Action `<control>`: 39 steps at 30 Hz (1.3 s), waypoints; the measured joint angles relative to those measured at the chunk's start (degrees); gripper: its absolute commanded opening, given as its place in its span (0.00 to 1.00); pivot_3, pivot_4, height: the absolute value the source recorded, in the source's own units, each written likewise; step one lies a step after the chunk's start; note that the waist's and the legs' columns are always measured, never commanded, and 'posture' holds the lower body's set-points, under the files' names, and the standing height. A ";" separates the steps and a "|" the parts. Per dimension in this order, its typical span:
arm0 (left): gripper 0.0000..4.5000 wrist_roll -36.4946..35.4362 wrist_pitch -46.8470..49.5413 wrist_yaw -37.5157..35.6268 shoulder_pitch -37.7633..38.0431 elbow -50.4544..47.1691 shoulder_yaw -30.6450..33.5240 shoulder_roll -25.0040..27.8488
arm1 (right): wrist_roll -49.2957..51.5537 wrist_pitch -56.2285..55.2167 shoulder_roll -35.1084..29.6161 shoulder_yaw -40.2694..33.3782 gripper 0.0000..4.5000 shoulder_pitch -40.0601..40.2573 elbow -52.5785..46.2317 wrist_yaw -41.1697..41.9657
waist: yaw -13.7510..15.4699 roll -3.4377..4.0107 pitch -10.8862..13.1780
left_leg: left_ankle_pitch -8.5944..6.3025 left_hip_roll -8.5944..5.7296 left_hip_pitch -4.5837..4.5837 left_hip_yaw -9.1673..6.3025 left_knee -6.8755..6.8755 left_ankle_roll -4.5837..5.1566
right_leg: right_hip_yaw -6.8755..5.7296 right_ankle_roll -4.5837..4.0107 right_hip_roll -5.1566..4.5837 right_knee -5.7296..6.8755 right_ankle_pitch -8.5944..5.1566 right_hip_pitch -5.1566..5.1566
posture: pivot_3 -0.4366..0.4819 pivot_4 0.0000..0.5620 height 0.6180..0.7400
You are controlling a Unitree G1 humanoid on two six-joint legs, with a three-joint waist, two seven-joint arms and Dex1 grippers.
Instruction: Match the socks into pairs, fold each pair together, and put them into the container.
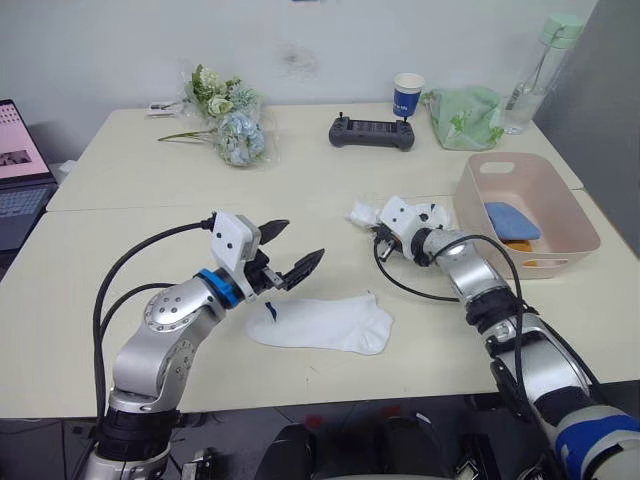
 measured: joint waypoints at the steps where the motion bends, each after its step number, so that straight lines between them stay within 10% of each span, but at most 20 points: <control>1: 1.00 -0.04 -0.01 -0.15 0.05 0.18 0.58 0.43 | 0.64 -1.02 -0.78 0.24 0.00 1.31 -2.47 2.38 | -0.01 0.00 0.00 | 0.00 0.00 0.00 0.00 0.00 0.00 | 0.00 0.00 0.00 0.00 0.00 -0.01 | 0.48 0.27 1.00; 13: 1.00 -5.25 4.74 -10.63 -1.65 6.76 5.37 9.97 | 14.03 -1.03 -9.34 0.79 0.00 17.61 -37.38 22.71 | 0.45 0.00 0.01 | -0.01 -0.02 0.01 -0.12 0.01 0.01 | -0.05 0.00 -0.01 -0.01 0.00 0.05 | 0.48 0.27 1.00; 23: 1.00 4.97 -2.23 -20.92 -21.63 28.51 -10.95 4.48 | 14.03 3.02 -10.85 3.97 0.00 25.50 -45.15 22.68 | 1.55 -0.03 0.02 | 0.00 -0.10 -0.02 -0.13 0.10 0.01 | -0.12 0.01 0.00 -0.02 0.00 0.11 | 0.48 0.27 1.00; 33: 1.00 16.74 -18.38 -31.65 -36.97 56.58 -19.31 -2.33 | 16.03 9.31 -18.05 1.48 0.77 32.28 -53.02 23.11 | 1.46 -0.06 0.04 | -0.01 -0.12 -0.12 -0.16 0.16 0.01 | -0.16 0.03 0.03 -0.04 -0.01 0.08 | 0.48 0.27 1.00; 39: 1.00 23.26 -28.63 -31.41 -44.89 73.53 -20.51 -9.72 | 20.16 16.52 -22.95 -4.15 0.77 36.21 -59.34 22.19 | 1.61 -0.19 0.11 | -0.01 -0.16 -0.17 -0.15 0.27 0.03 | -0.20 0.05 -0.01 -0.03 0.00 0.11 | 0.48 0.27 1.00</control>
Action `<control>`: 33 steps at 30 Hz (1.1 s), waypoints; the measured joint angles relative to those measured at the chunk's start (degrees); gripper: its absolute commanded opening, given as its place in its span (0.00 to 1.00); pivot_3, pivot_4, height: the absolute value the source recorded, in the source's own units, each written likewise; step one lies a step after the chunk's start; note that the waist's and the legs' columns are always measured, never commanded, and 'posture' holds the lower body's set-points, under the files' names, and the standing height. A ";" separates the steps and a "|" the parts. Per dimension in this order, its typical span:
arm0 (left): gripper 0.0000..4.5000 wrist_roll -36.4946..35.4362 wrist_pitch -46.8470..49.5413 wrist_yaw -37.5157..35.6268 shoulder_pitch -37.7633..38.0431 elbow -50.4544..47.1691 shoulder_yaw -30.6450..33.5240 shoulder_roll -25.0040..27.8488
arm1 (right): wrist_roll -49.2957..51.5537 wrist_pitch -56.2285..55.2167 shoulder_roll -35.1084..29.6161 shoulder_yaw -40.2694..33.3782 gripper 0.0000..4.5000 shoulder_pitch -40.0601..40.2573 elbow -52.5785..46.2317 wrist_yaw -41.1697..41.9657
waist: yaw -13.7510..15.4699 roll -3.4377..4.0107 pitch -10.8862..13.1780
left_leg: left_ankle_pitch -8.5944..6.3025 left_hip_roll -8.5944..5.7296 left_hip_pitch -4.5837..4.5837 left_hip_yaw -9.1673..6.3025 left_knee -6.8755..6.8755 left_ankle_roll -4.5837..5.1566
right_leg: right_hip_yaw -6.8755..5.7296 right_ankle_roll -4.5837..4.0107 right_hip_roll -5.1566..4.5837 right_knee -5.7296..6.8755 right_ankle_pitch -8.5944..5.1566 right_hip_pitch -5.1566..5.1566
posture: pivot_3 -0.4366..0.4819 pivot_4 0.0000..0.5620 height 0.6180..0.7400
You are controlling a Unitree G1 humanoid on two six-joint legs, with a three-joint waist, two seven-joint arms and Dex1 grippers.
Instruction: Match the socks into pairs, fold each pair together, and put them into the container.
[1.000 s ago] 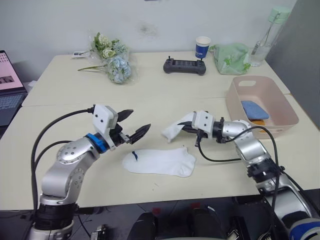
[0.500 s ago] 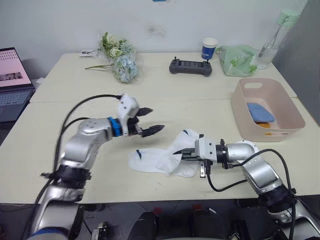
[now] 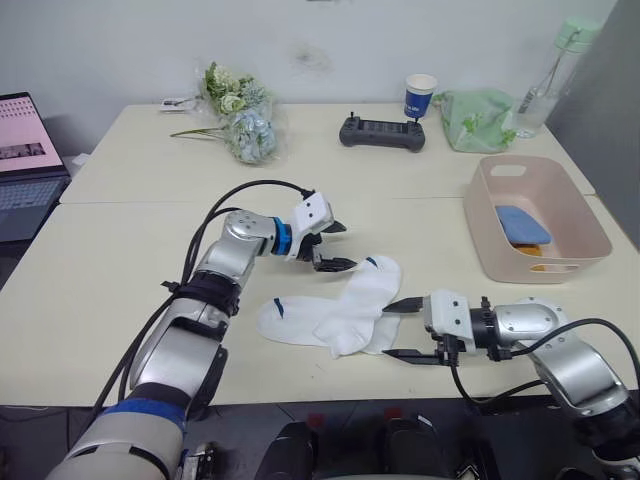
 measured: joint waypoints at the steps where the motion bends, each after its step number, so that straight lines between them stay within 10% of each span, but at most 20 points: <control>1: 1.00 1.03 -1.52 0.52 -1.05 2.31 -0.43 -1.59 | 0.37 0.67 0.64 -0.95 0.77 0.00 0.01 -1.16 | -0.01 -0.01 0.00 | 0.00 0.00 0.00 0.01 0.00 0.00 | 0.01 0.00 0.00 0.01 0.00 0.00 | 0.48 0.27 1.00; 5: 0.87 4.70 -6.13 1.50 -3.92 9.55 -1.14 -5.77 | 0.90 2.05 3.48 -2.17 0.78 -0.25 0.14 -5.26 | -0.55 -0.02 0.01 | 0.00 0.01 0.01 0.06 -0.04 0.00 | 0.03 0.00 0.04 0.05 0.00 -0.06 | 0.48 0.27 1.00; 17: 0.01 8.08 -9.58 1.39 -4.40 14.45 1.22 -6.05 | -0.28 2.71 5.96 -1.89 0.78 -2.72 0.34 -9.41 | -0.70 -0.02 0.01 | 0.00 0.03 0.01 -0.02 -0.01 0.00 | 0.02 0.00 0.04 0.08 0.00 -0.06 | 0.48 0.27 1.00; 33: 0.01 -1.20 13.99 19.00 15.82 -14.71 17.99 2.29 | -2.89 2.10 7.38 1.28 0.78 -7.39 3.93 -10.09 | -1.45 0.03 -0.01 | 0.01 0.07 0.03 -0.08 0.00 -0.01 | 0.06 0.00 0.04 0.12 0.00 -0.11 | 0.48 0.27 1.00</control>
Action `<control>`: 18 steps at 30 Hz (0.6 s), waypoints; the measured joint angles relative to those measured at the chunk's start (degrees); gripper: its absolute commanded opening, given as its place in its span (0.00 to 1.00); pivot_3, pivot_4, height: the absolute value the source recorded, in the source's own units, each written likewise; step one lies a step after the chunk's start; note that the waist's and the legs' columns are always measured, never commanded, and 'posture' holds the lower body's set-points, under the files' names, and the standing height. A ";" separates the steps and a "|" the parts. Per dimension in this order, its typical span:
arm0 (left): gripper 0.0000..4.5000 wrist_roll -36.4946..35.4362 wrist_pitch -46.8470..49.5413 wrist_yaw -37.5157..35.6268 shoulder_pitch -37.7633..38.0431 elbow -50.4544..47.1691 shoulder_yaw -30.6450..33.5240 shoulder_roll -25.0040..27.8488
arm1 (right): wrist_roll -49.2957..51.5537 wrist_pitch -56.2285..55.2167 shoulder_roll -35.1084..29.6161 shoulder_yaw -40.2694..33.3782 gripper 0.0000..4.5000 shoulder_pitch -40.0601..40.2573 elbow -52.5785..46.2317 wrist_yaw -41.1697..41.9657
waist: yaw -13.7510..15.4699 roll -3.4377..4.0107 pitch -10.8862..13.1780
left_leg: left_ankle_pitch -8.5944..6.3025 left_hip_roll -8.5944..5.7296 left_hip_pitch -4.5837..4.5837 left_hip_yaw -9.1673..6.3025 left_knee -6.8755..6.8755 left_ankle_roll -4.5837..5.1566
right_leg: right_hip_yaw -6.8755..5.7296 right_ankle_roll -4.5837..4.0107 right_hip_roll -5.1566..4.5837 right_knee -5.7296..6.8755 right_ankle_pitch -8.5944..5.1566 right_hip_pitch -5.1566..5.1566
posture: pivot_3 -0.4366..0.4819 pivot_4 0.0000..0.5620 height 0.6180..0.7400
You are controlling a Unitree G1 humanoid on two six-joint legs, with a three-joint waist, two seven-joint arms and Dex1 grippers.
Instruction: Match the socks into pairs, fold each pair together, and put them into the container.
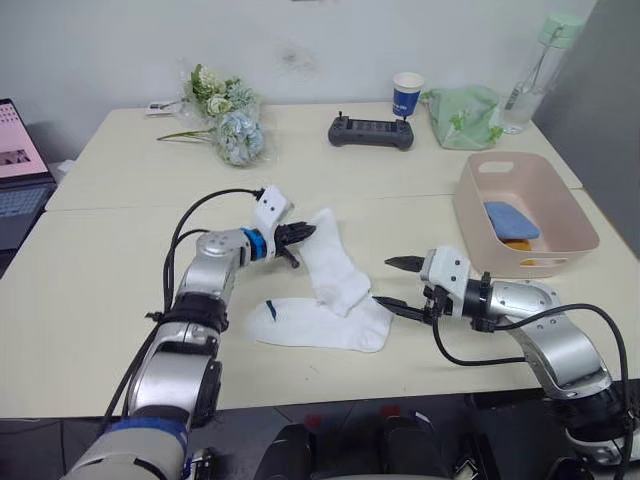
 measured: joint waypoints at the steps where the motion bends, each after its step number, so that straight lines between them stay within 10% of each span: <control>1: 0.01 -0.20 1.35 0.94 1.79 -2.30 0.05 -0.11 | -1.00 -0.92 -0.16 1.29 0.78 -0.79 0.45 0.66 | 0.02 0.00 0.00 | 0.00 0.00 0.00 0.00 0.02 0.00 | 0.00 0.00 0.00 0.00 0.00 0.00 | 0.48 0.27 1.00; 18: 0.01 -0.56 8.57 6.37 6.60 -14.33 -0.57 -1.22 | -12.92 -11.26 9.16 16.02 0.78 -11.73 18.32 4.79 | 0.19 0.00 0.00 | 0.00 -0.01 -0.02 0.00 0.30 0.00 | -0.02 -0.01 -0.02 0.08 0.00 0.04 | 0.48 0.27 1.00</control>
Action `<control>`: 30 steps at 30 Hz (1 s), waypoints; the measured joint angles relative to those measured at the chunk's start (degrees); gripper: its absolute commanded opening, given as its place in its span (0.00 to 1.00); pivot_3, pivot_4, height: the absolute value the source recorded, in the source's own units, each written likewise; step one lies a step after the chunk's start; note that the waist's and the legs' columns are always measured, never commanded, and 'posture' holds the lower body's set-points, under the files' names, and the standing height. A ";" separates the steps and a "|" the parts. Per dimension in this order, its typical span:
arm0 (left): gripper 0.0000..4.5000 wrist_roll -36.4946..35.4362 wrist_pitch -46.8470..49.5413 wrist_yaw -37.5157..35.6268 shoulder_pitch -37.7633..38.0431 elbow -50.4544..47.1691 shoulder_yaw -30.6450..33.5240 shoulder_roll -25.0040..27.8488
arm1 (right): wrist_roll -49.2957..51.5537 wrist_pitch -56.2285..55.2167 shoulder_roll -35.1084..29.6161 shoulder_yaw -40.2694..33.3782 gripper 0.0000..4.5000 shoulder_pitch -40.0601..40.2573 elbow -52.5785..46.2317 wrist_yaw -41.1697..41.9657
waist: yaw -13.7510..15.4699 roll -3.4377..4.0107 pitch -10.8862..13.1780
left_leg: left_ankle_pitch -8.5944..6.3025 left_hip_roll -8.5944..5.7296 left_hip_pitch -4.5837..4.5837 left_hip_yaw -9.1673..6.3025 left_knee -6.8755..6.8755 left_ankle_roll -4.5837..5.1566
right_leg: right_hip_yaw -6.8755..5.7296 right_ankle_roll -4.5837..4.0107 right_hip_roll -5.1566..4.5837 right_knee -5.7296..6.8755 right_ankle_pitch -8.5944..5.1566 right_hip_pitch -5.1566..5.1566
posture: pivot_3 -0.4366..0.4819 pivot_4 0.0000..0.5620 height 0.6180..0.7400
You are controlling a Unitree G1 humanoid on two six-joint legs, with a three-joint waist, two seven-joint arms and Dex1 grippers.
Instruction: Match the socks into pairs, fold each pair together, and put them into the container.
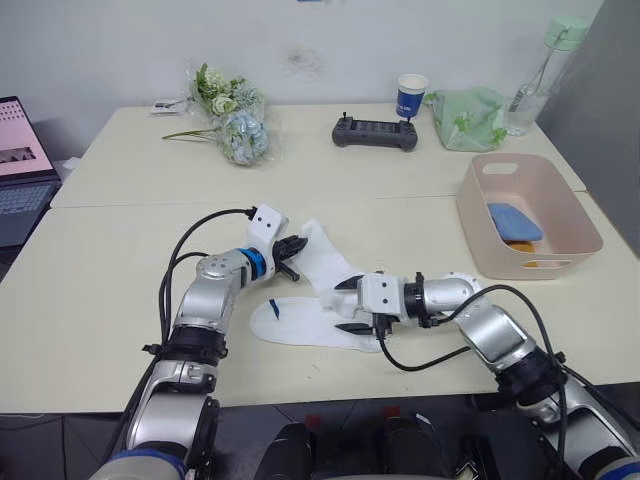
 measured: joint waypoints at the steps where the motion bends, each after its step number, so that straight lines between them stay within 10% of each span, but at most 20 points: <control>1: 0.01 0.00 0.02 -0.01 0.01 -0.13 0.00 0.01 | -0.47 -0.28 0.67 0.02 0.78 -0.18 0.58 -0.30 | -0.01 0.00 0.00 | 0.00 0.00 0.00 0.00 0.03 0.00 | 0.01 0.00 0.00 0.00 0.00 -0.01 | 0.48 0.27 1.00; 12: 0.00 0.00 0.43 -0.03 1.40 -1.87 -0.06 0.38 | -0.99 -1.42 2.87 -0.07 0.01 -1.43 1.64 -0.48 | 0.01 0.01 0.00 | 0.00 -0.02 -0.02 -0.01 0.12 0.00 | 0.00 0.00 -0.01 0.02 0.00 0.00 | 0.48 0.27 1.00; 23: 0.00 -3.57 8.85 2.16 8.84 -15.13 2.15 2.97 | -2.36 -8.99 -4.92 -4.33 0.01 -2.33 1.59 -0.67 | 0.03 0.01 0.00 | -0.01 -0.01 -0.03 0.01 0.05 0.01 | 0.06 0.00 -0.01 0.05 0.00 -0.04 | 0.48 0.27 1.00; 30: 0.00 -6.25 18.76 16.56 15.90 -32.43 4.81 -6.74 | -9.54 -29.62 -8.68 -5.23 0.01 -9.98 12.96 -5.96 | 0.22 0.00 -0.01 | -0.01 0.00 -0.02 0.08 0.11 0.01 | 0.06 0.00 -0.04 0.02 0.00 0.03 | 0.48 0.27 1.00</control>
